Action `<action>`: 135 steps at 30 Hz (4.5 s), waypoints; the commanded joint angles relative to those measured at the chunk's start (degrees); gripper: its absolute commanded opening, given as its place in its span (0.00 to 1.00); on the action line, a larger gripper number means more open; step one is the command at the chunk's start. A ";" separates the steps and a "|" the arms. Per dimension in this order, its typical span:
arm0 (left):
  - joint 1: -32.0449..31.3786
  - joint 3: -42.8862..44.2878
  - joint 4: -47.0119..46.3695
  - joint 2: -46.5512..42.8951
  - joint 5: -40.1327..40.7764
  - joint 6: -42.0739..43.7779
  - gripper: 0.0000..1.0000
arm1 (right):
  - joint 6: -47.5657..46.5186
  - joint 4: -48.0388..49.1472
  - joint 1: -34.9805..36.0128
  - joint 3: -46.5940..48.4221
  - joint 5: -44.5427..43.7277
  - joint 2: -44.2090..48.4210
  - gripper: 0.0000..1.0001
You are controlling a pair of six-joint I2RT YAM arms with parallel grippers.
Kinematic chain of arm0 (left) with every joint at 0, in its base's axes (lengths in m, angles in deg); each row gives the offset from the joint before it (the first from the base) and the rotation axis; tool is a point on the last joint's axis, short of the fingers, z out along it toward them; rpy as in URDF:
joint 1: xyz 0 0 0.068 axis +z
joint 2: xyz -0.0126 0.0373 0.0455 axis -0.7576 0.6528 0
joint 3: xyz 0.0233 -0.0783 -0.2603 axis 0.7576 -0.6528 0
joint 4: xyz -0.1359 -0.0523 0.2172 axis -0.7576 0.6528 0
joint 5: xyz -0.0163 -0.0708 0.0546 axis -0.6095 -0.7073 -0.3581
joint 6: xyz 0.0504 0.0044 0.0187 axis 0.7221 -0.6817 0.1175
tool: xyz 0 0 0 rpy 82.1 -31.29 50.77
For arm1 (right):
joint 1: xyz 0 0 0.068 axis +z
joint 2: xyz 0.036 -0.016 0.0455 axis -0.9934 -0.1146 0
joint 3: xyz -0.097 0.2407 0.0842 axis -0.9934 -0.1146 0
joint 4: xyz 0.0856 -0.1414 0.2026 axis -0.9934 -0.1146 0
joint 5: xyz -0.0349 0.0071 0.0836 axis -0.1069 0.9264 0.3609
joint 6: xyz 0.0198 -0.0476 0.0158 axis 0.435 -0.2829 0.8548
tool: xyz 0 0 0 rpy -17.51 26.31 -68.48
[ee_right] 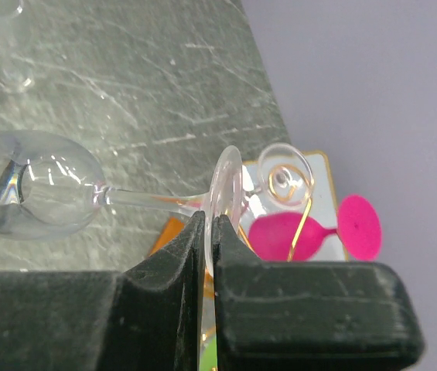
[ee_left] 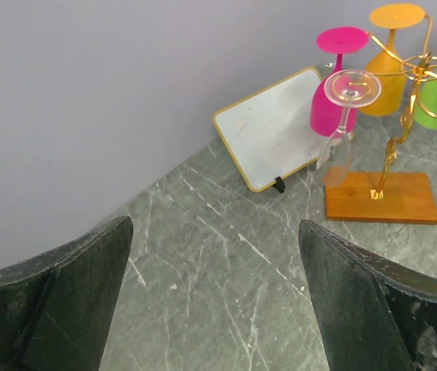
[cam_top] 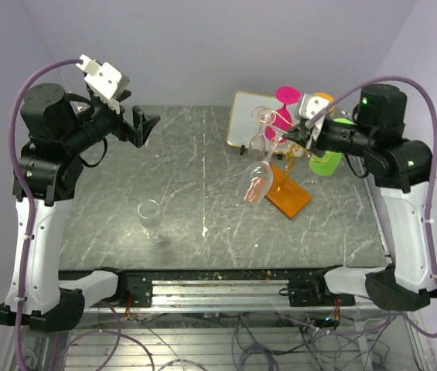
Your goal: Place the wine glass upside down on the wine glass rack
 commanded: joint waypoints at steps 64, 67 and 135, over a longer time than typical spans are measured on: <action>3.89 -5.14 -4.30 -0.29 1.03 -0.71 0.96 | -12.89 1.01 13.30 -4.60 -34.22 -2.78 0.00; 3.89 -5.47 -4.21 -0.32 1.18 -0.38 0.96 | -12.98 0.26 13.38 -4.26 -32.72 -2.47 0.00; 3.89 -10.45 -4.21 1.30 -0.83 2.45 0.95 | -12.80 -2.08 9.70 -13.94 -32.10 5.48 0.18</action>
